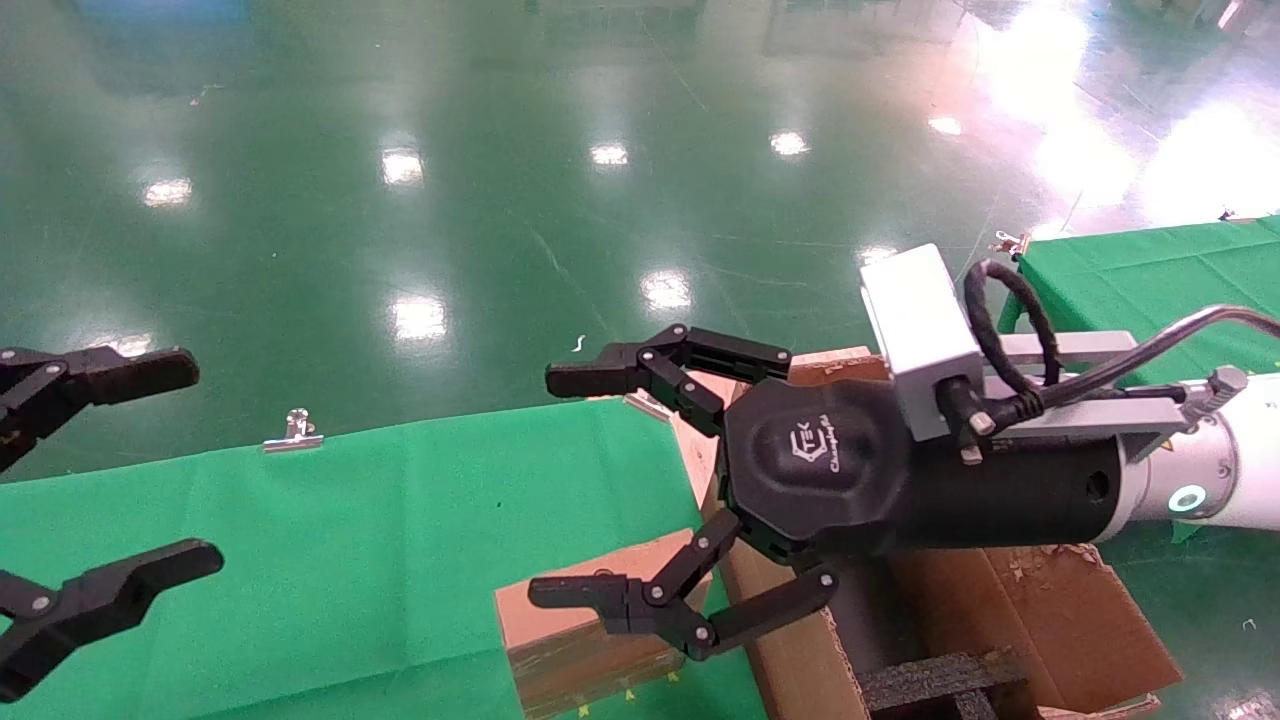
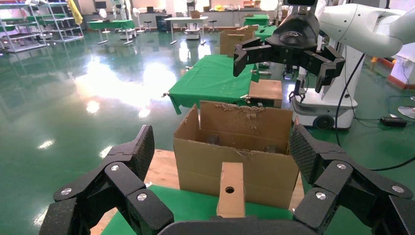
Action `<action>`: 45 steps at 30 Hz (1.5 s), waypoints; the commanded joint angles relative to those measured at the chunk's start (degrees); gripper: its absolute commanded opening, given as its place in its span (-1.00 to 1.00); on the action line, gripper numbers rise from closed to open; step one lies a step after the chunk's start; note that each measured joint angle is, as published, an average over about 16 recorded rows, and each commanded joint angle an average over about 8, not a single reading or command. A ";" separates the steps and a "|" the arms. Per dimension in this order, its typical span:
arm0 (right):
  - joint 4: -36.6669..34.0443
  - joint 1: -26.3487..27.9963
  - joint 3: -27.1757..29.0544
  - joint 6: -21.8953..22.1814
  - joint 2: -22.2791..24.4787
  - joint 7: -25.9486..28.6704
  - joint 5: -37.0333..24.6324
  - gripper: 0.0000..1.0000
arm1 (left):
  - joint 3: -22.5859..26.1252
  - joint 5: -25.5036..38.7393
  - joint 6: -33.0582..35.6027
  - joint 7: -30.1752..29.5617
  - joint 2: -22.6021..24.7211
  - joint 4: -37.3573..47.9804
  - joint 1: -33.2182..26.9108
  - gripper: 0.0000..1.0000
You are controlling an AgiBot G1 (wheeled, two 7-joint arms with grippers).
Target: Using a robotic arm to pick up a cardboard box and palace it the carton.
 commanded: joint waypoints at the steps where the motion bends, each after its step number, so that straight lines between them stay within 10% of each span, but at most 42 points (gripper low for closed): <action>1: 0.00 0.00 0.00 0.00 0.00 0.00 0.00 1.00 | 0.00 0.00 0.00 0.00 0.00 0.00 0.00 1.00; 11: 0.00 0.00 0.00 0.00 0.00 0.00 0.00 1.00 | 0.00 0.00 0.00 0.00 0.00 0.00 0.00 0.89; 19: 0.00 -0.01 0.01 -0.01 0.00 -0.01 0.01 1.00 | 0.00 0.00 0.00 0.00 0.00 0.00 0.00 -1.00; 28: -0.39 1.21 -1.50 -0.36 0.68 1.12 -3.29 1.00 | 0.00 0.00 0.00 0.00 0.00 0.00 0.00 -1.00; 45: -10.66 15.80 -16.47 -4.34 -8.90 3.34 -28.23 1.00 | 0.00 0.00 0.00 0.00 0.00 0.00 0.00 -1.00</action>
